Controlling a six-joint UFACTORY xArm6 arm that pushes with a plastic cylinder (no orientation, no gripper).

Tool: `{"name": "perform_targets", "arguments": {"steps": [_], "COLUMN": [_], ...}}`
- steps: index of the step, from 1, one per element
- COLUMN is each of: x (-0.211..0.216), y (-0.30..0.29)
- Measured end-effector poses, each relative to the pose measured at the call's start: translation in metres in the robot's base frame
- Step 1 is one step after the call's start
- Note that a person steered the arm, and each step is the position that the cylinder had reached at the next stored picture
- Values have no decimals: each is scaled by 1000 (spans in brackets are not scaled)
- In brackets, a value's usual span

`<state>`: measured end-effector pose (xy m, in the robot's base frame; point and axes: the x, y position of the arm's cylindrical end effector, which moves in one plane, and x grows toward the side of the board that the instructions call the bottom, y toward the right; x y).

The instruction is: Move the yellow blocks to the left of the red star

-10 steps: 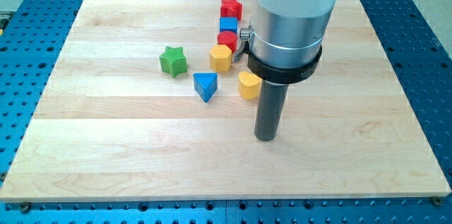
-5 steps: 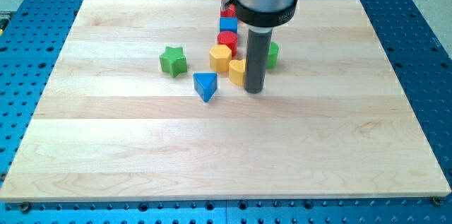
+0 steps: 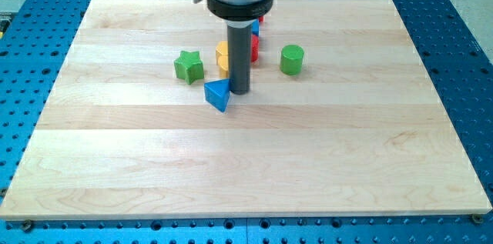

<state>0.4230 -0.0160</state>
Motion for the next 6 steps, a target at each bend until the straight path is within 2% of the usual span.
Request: {"name": "perform_targets", "arguments": {"steps": [2, 4, 6], "x": [-22, -73, -98], "y": [-7, -8, -48]}}
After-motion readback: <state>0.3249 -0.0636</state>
